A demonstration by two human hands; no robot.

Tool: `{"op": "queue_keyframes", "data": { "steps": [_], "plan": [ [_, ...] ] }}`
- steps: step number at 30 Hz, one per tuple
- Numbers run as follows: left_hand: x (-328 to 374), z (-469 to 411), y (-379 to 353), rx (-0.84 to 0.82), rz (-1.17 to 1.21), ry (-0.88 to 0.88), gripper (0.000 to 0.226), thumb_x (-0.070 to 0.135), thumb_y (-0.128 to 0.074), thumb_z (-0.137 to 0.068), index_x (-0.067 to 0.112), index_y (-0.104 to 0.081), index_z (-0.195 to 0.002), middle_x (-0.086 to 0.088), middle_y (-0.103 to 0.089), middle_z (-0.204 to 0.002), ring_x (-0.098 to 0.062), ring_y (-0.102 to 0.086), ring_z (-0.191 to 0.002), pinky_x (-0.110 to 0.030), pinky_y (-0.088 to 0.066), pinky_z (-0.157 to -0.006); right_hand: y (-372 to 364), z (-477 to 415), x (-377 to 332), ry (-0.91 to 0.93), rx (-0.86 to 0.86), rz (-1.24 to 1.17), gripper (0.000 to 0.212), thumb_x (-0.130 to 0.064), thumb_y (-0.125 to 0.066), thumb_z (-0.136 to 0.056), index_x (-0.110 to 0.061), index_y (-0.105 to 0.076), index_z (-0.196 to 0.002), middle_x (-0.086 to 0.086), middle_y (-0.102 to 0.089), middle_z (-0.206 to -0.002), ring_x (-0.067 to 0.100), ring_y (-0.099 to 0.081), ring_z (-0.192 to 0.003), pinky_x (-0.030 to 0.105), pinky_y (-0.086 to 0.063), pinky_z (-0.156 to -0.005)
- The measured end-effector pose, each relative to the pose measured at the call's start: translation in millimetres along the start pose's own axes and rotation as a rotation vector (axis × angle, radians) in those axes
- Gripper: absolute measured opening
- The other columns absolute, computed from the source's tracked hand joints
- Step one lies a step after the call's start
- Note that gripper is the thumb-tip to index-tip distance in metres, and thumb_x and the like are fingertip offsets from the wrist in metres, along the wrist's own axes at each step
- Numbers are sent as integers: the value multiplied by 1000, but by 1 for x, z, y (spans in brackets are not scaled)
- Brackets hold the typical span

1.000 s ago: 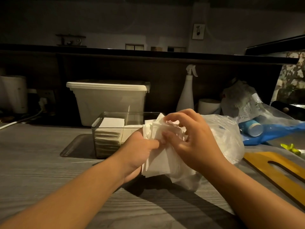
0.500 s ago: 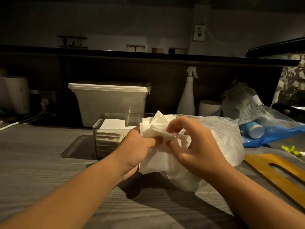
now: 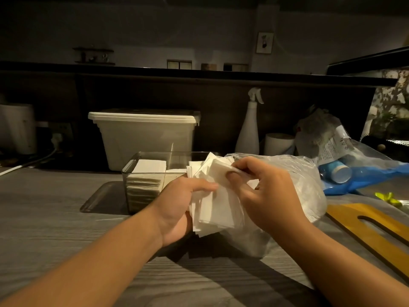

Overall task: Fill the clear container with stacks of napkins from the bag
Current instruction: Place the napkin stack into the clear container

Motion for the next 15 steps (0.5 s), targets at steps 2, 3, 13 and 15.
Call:
{"op": "queue_keyframes", "data": {
  "steps": [2, 3, 13, 15],
  "plan": [
    [-2, 0, 0, -18, 105, 47, 38, 21, -58, -74, 14, -68, -111, -13, -74, -93, -32, -67, -92, -43, -54, -80, -1, 0, 3, -31, -17, -28, 5, -32, -63, -92, -34, -62, -97, -23, -62, -92, -3, -60, -87, 13, -54, -60],
    [-2, 0, 1, -8, 135, 52, 40, 21, -56, -75, 14, -66, -113, -13, -74, -91, -32, -66, -91, -43, -54, -80, -2, -1, 4, -49, -31, -47, 2, -32, -62, -91, -32, -61, -93, -21, -62, -90, -1, -60, -85, 13, -53, -59],
    [5, 1, 6, 123, 23, -9, 20, 17, -49, -98, 12, -68, -98, -9, -74, -77, -26, -69, -74, -39, -57, -70, -2, -3, 2, -78, -83, -142, 2, -33, -61, -87, -34, -60, -89, -20, -62, -98, -6, -57, -91, 11, -50, -58],
    [4, 0, 7, 116, 13, -14, 23, 19, -47, -98, 14, -69, -101, -6, -75, -77, -25, -70, -75, -37, -57, -69, -2, -4, 3, -62, -63, -102, 5, -34, -63, -88, -33, -63, -93, -20, -60, -102, -1, -56, -96, 12, -49, -63]
  ]
}}
Point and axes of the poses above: each hand's wrist, its own z-axis away from the middle knuckle, its own y-axis out of the back of the hand, x = y × z, the point moved 6 cm from there along -z, towards the middle knuckle
